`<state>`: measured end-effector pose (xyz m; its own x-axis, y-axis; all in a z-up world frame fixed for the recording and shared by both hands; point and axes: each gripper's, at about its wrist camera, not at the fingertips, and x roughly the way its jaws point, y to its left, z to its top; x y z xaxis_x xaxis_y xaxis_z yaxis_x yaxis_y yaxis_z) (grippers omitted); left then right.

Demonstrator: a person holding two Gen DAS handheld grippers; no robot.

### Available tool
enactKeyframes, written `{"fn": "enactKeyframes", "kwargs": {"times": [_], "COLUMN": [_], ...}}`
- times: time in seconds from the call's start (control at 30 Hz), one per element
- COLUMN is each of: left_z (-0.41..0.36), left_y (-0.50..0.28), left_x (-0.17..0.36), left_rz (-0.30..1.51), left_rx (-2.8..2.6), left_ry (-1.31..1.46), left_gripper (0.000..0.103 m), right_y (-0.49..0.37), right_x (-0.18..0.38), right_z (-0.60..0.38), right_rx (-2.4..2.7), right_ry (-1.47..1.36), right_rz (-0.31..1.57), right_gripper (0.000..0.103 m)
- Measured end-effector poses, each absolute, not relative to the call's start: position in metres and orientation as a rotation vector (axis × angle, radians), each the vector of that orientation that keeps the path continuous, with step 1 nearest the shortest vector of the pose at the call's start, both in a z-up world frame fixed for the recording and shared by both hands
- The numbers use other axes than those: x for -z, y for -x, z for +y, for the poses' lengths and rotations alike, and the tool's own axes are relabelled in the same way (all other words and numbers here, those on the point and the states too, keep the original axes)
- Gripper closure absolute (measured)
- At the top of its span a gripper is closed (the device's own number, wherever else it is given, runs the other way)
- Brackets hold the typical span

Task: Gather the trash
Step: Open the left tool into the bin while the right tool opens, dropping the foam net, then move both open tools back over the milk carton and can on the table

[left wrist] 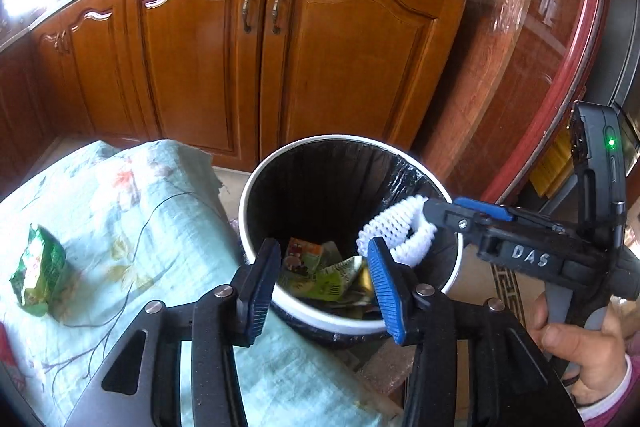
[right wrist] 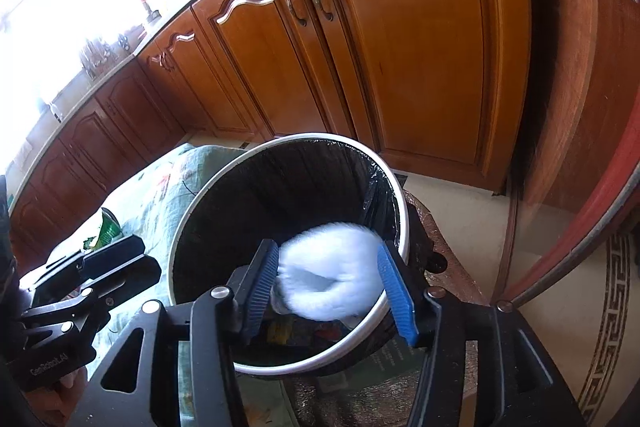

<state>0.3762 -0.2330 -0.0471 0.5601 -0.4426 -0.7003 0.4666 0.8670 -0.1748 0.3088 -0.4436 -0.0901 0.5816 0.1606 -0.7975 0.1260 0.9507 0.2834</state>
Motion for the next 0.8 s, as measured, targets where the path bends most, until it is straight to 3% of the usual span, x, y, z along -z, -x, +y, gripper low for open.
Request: {"fn": "enactKeyframes", "kwargs": {"times": [0.4,0.8], "left_z": [-0.150,-0.065], "left_y": [-0.321,-0.265], "left_x": [0.050,0.048], "left_rz": [0.811,0.813], "left_rx": [0.395,0.263], "left_ry": [0.117,0.189], "left_gripper": [0.045,0.043], "right_y": [-0.273,-0.264], "right_x": [0.073,0.076], "right_z": [-0.408,-0.321], "right_rx": [-0.092,-0.250], "right_ry": [-0.389,-0.395], "right_rz": [0.870,0.914], "right_gripper": [0.018,0.017]}}
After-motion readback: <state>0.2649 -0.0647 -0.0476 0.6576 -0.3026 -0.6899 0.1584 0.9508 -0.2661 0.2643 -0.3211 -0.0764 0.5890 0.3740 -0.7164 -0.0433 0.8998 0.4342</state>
